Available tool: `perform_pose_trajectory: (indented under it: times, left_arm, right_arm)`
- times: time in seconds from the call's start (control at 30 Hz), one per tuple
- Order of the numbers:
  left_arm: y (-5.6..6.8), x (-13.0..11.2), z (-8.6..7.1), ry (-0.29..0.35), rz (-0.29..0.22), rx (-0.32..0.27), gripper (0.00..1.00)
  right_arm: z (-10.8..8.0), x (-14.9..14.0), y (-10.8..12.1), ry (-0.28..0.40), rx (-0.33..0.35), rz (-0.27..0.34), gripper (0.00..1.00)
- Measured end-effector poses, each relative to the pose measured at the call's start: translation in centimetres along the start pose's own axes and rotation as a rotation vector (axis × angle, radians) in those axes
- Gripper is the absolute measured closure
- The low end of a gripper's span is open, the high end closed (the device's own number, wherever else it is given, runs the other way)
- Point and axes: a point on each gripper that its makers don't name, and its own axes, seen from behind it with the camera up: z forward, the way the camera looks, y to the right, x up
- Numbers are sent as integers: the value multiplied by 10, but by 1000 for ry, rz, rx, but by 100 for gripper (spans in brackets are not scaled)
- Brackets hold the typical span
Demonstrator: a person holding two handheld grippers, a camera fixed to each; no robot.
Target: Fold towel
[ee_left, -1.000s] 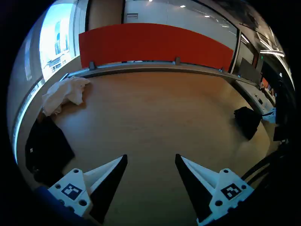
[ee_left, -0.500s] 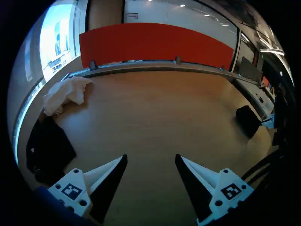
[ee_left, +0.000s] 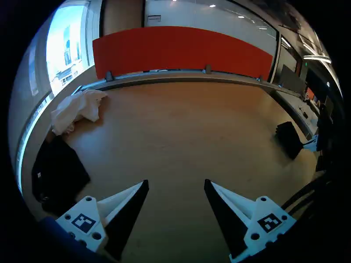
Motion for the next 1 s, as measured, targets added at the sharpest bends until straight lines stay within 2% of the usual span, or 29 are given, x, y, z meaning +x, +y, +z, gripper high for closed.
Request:
perform_pose_trajectory:
  times: [0.3,0.77,0.87,1.0]
  left_arm:
    - [-1,0,0,0,3,3,6]
    - [-2,1,-2,4,0,4,6]
    - [-3,2,-3,5,-1,5,6]
    - [-4,2,-3,7,-1,6,6]
  right_arm:
    - [10,-5,-2,-8,-4,41,95]
    - [6,-6,-1,0,-28,53,89]
    - [4,-7,1,4,-38,58,81]
    - [-1,-8,5,10,-55,62,60]
